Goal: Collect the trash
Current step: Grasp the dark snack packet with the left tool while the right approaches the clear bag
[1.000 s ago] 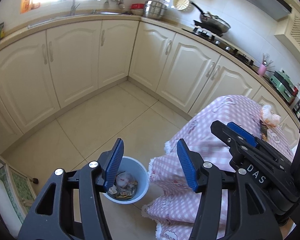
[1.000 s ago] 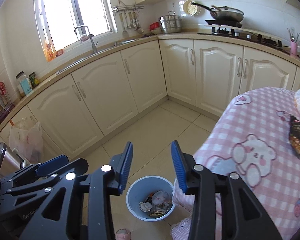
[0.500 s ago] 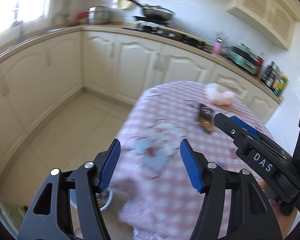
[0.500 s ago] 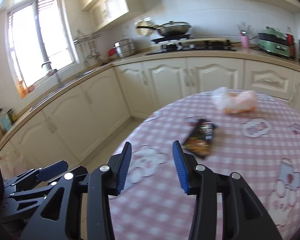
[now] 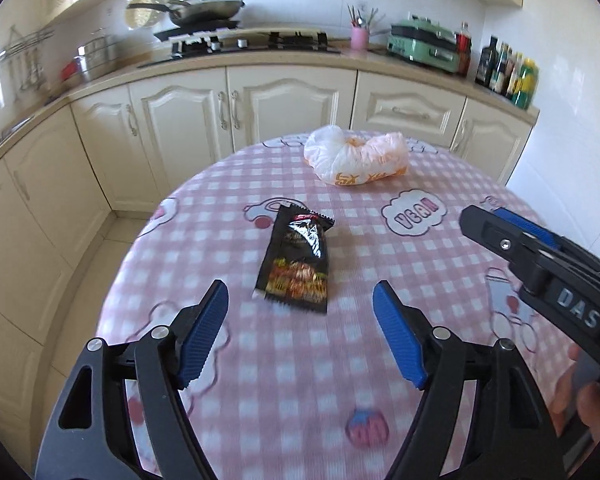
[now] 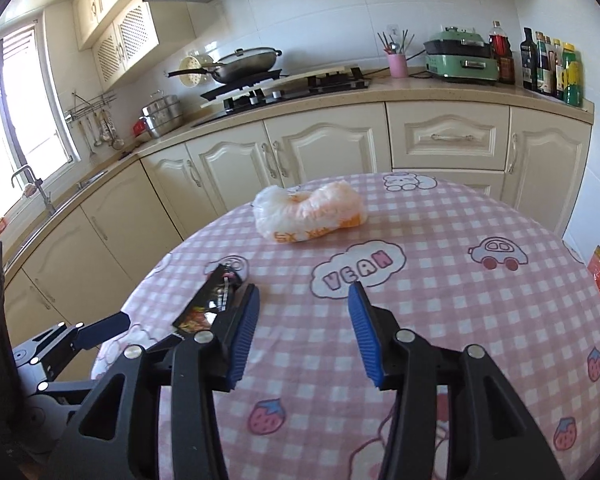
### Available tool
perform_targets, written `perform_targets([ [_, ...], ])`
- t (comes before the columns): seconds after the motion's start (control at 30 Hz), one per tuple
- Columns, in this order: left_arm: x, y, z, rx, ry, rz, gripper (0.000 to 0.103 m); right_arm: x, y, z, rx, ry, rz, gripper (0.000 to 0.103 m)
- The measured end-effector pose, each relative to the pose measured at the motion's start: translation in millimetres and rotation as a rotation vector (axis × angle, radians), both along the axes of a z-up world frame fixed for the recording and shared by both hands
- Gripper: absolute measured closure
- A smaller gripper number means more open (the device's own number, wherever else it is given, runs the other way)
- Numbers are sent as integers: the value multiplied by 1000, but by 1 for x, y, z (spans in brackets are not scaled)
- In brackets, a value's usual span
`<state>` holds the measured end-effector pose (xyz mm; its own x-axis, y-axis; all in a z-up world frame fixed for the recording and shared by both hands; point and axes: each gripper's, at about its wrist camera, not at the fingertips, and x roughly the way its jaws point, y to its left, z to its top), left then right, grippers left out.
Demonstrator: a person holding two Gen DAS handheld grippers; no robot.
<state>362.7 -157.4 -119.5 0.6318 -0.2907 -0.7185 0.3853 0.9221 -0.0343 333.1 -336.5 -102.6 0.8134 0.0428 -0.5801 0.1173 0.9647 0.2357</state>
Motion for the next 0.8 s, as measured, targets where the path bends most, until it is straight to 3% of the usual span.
perform_targets([
  [0.3,52,-24,-32,83,87,32,30,46,-11,-12,-5,59,17,53],
  [0.43,60,-25,-32,58,83,13,60,62,-16,-17,-14,70,7,50],
  [0.47,62,-25,-31,47,83,2,72,65,-17,-18,-12,71,0,49],
  [0.57,67,-20,-26,0,77,4,81,78,-26,-19,23,62,-23,45],
  [0.67,73,-6,-20,-96,72,26,83,91,-37,-15,37,33,-49,41],
  [0.8,81,9,-8,-137,16,88,84,114,-55,-14,95,-4,-89,38],
])
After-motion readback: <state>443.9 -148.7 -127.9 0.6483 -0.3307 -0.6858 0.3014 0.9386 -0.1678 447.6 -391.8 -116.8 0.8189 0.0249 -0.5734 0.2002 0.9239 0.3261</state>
